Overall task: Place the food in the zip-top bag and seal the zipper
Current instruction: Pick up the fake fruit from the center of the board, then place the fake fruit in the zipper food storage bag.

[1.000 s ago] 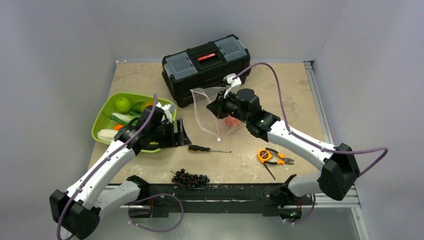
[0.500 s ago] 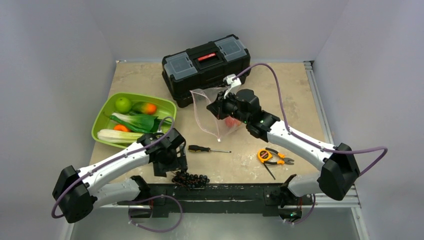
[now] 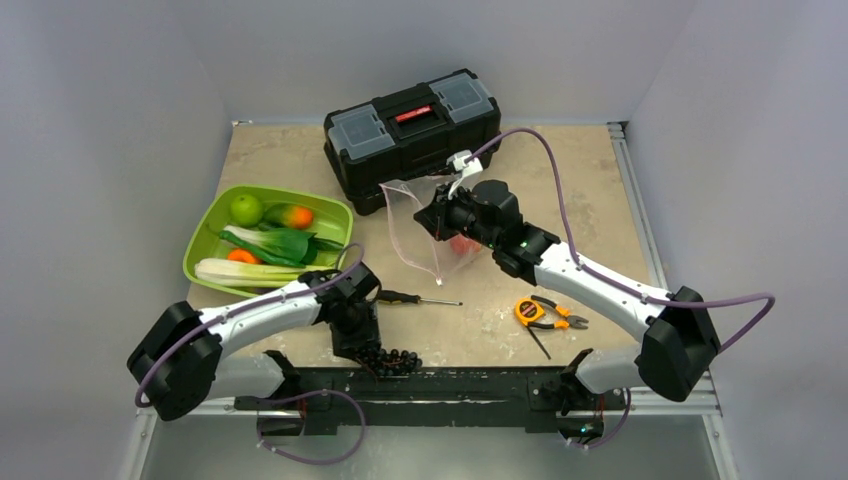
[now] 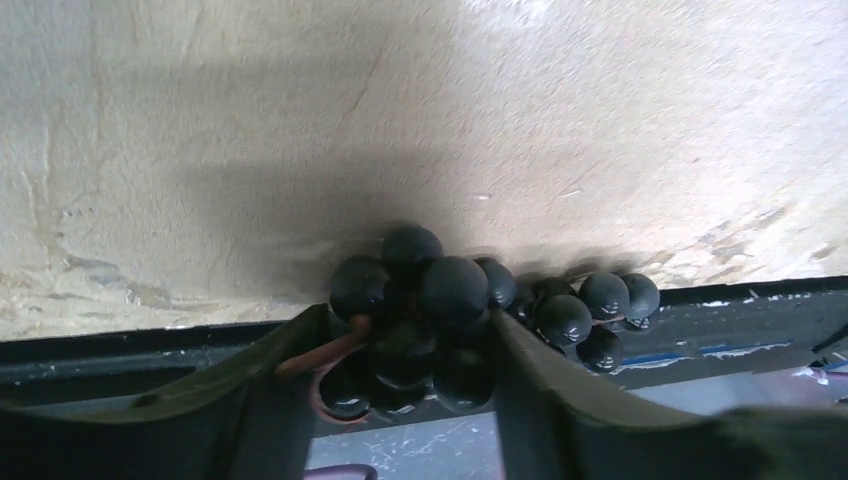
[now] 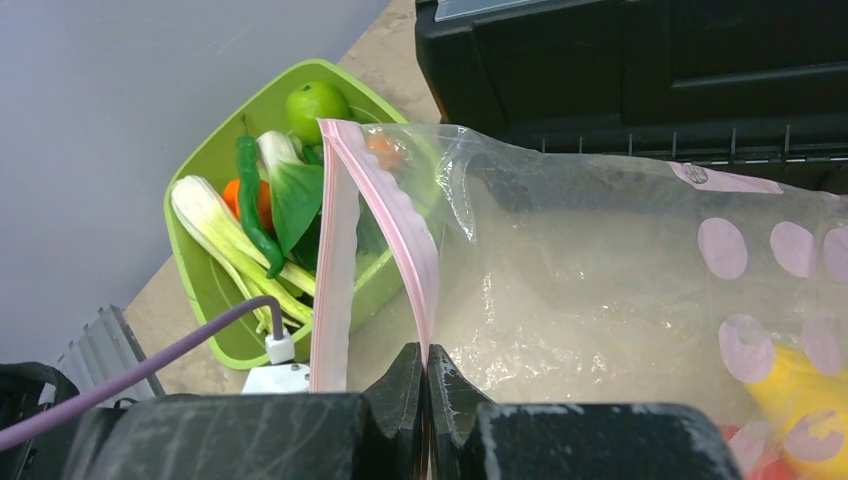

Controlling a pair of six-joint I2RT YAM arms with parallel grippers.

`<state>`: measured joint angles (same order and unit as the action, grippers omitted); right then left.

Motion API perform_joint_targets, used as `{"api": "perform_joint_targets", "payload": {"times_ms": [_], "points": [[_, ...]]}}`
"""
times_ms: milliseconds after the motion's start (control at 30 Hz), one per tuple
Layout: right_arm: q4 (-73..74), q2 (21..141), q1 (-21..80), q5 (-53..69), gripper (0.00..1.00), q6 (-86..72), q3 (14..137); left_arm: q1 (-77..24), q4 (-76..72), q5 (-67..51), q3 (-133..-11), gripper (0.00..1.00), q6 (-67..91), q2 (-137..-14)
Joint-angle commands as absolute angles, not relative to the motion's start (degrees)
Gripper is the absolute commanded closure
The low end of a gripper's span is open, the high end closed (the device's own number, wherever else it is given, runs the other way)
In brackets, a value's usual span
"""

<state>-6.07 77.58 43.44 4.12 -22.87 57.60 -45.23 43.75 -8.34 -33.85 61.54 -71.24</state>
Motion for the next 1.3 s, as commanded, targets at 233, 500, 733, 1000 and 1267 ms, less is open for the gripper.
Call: {"api": "perform_joint_targets", "payload": {"times_ms": [233, 500, 733, 1000, 1267], "points": [[-8.61, 75.17, 43.56, 4.71, 1.00, -21.53, 57.69, -43.79, 48.21, 2.65, -43.96, 0.89, 52.31, -57.27], [-8.45, 77.60, 43.59, 6.74, 1.00, -22.15, 59.11, -43.79, 48.25, 3.03, -60.30, 0.95, 34.38, -47.13], [-8.59, 78.64, 43.59, 8.06, 1.00, -22.30, 59.94, -43.79, 49.43, 6.74, -68.69, 0.96, 30.73, -47.66], [-9.88, 78.06, 43.66, 10.94, 1.00, -22.56, 59.55, -43.78, 45.53, 12.61, -71.83, 0.99, 25.00, -52.47], [-11.09, 78.78, 43.65, 15.98, 1.00, -23.11, 59.87, -43.79, 32.44, 5.51, -68.03, 0.99, 13.15, -54.28]]}}
